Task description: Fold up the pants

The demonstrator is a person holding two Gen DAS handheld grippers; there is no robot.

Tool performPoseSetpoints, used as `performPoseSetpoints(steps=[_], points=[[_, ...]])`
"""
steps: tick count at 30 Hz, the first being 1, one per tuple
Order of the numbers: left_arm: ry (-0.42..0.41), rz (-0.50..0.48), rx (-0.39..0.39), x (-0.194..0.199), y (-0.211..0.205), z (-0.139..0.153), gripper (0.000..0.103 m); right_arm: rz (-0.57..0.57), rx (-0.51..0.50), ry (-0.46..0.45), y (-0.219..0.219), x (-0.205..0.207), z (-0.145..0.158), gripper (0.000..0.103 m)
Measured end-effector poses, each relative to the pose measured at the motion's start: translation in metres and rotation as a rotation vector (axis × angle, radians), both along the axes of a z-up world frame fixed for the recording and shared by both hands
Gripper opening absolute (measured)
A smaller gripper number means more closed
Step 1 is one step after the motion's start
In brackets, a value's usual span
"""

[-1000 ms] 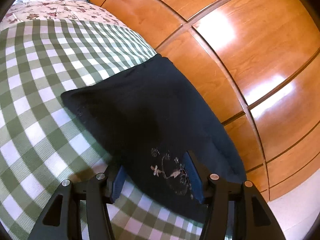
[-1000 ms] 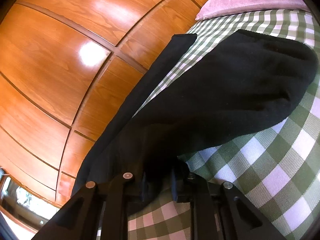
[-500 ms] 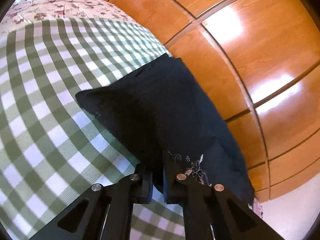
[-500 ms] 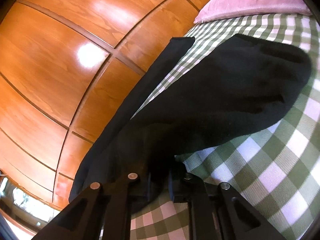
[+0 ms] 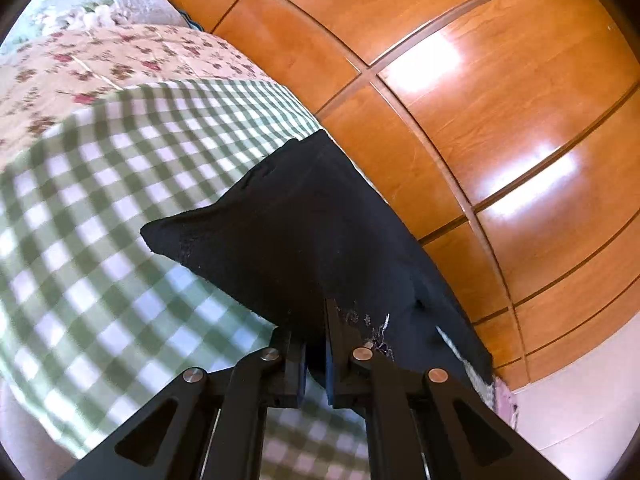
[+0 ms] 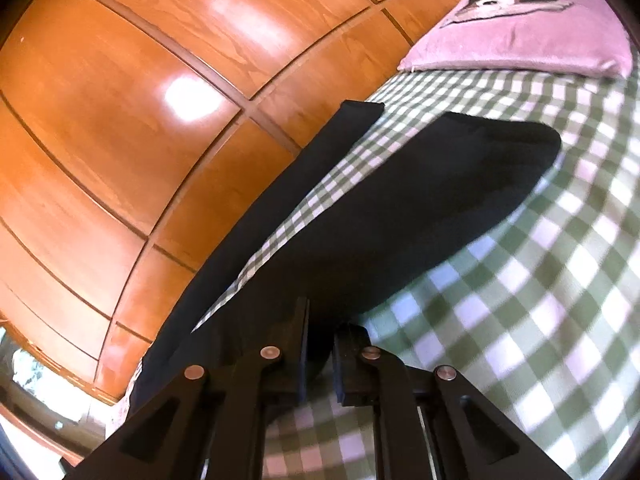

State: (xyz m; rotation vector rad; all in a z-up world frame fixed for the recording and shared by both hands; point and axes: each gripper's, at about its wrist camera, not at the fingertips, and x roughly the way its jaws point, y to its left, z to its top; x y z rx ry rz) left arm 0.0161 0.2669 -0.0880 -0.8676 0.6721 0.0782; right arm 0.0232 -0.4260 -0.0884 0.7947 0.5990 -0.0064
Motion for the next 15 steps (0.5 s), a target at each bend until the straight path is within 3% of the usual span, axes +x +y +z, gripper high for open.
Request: performPoseSetpoints(steps=[10, 15], points=[[0.064, 0.021, 0.002, -0.054, 0.014, -0.017, 0.006, 0.021, 0.042, 0.037, 0.008, -0.040, -0.012, 0.010], [0.089, -0.005, 0.076, -0.055, 0.008, -0.022, 0.008, 0.045, 0.040, 0.058, 0.009, -0.039, -0.015, 0.011]])
